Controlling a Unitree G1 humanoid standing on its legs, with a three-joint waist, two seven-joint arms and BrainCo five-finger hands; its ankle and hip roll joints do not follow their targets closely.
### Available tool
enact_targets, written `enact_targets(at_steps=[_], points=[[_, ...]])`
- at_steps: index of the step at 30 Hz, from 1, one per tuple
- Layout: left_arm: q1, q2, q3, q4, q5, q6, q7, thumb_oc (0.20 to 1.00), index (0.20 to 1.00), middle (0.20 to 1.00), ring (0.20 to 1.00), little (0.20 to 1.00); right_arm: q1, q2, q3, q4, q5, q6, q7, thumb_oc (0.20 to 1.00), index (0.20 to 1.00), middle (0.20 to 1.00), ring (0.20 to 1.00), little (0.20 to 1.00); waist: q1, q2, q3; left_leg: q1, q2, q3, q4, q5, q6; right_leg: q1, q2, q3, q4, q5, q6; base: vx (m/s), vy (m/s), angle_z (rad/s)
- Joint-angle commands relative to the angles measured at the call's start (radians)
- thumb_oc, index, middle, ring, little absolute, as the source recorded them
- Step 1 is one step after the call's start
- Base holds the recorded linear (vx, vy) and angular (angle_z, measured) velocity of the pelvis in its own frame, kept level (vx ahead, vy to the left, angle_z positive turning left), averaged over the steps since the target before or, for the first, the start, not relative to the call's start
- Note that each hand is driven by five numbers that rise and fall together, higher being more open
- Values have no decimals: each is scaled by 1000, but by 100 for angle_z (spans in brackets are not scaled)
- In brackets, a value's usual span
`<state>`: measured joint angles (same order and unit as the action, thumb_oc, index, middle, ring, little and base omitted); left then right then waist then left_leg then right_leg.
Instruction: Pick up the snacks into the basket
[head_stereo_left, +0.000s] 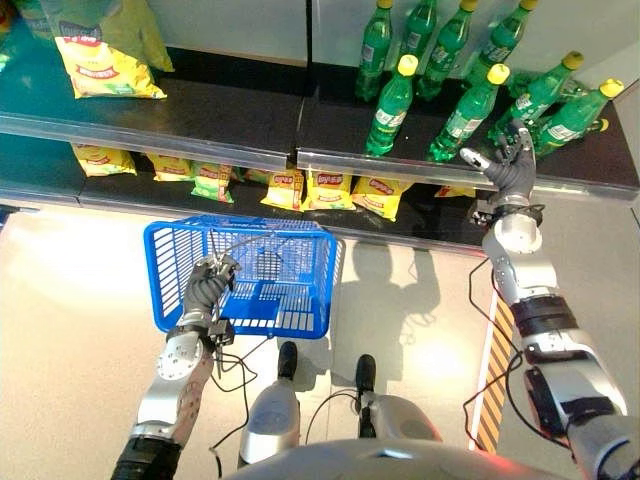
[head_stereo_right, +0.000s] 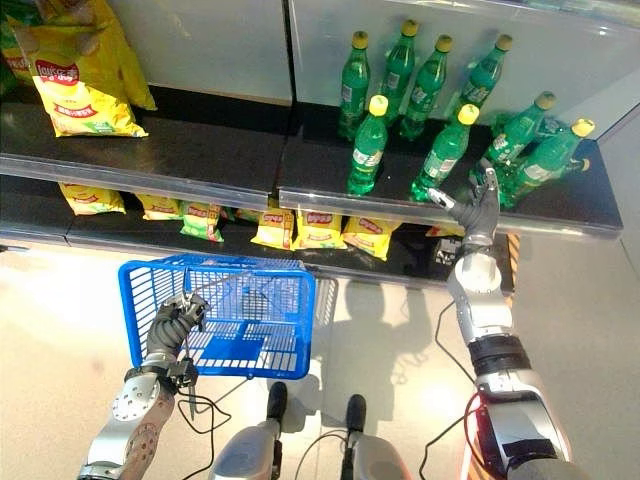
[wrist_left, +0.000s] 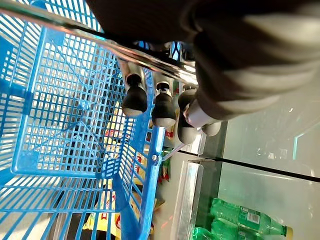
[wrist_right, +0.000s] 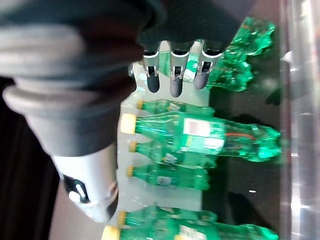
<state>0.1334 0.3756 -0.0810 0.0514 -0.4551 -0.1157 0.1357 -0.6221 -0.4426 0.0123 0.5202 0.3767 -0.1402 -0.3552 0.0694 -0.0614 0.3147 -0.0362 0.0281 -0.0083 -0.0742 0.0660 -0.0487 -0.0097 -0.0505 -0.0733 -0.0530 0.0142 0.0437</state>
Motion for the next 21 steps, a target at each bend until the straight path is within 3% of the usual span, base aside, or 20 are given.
enact_targets(at_steps=[1, 21], points=[[4, 71, 35, -184, -31, -90, -21, 200, 200, 200, 200, 200, -114, -64, 19, 85, 38, -34, -14, 1000, 1000, 1000, 1000, 1000, 30, -27, -81, -4, -57, -14, 99, -138, 54, -114, -36, 8, 195, -55, 71, 0, 0, 0], [12, 120, -4, -262, -98, -109, -32, 200, 200, 200, 200, 200, -396, -162, 127, 465, 143, 1, 31, 1000, 1000, 1000, 1000, 1000, 56, 21, 4, -70, -66, -32, 119, -114, 48, -177, -41, -21, 241, -48, 74, -21, 1, 3]])
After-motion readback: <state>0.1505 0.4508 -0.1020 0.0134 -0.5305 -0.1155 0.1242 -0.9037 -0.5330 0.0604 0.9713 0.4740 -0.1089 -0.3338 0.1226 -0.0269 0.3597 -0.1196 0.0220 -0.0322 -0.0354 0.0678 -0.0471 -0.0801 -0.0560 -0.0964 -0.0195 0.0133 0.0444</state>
